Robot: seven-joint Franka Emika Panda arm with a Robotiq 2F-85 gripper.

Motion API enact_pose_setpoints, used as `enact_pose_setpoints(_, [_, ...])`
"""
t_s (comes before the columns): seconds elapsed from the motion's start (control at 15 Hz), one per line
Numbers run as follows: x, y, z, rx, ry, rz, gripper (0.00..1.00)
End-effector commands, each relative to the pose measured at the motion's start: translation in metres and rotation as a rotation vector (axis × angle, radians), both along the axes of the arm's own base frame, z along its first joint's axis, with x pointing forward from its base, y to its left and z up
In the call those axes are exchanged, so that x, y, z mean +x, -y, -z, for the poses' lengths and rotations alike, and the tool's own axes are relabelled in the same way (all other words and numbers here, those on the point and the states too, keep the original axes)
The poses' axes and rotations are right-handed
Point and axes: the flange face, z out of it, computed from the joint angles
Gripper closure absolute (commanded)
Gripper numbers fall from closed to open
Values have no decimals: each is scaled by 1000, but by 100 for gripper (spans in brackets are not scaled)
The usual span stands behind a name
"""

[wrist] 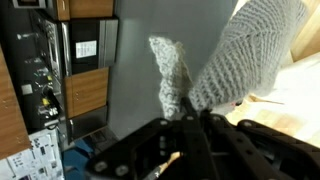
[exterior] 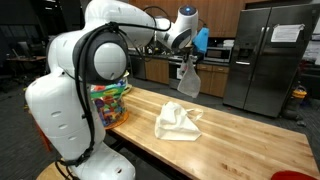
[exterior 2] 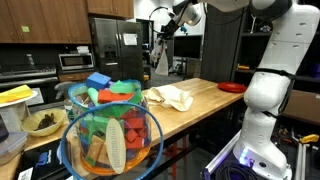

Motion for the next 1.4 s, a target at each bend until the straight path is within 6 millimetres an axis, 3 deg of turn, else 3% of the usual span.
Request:
enact_pose_setpoints(0.0, [-28, -17, 5, -92, -1, -182, 99])
enact_pose_setpoints(0.33, [-41, -22, 27, -176, -7, -307, 99])
enact_pose_setpoints(0.8, [-41, -27, 92, -188, -71, -340, 99])
enact_pose_setpoints(1.07, [-29, -37, 122, -162, -69, -324, 99])
enact_pose_setpoints(1.33, [-6, -34, 129, -106, -43, -238, 99])
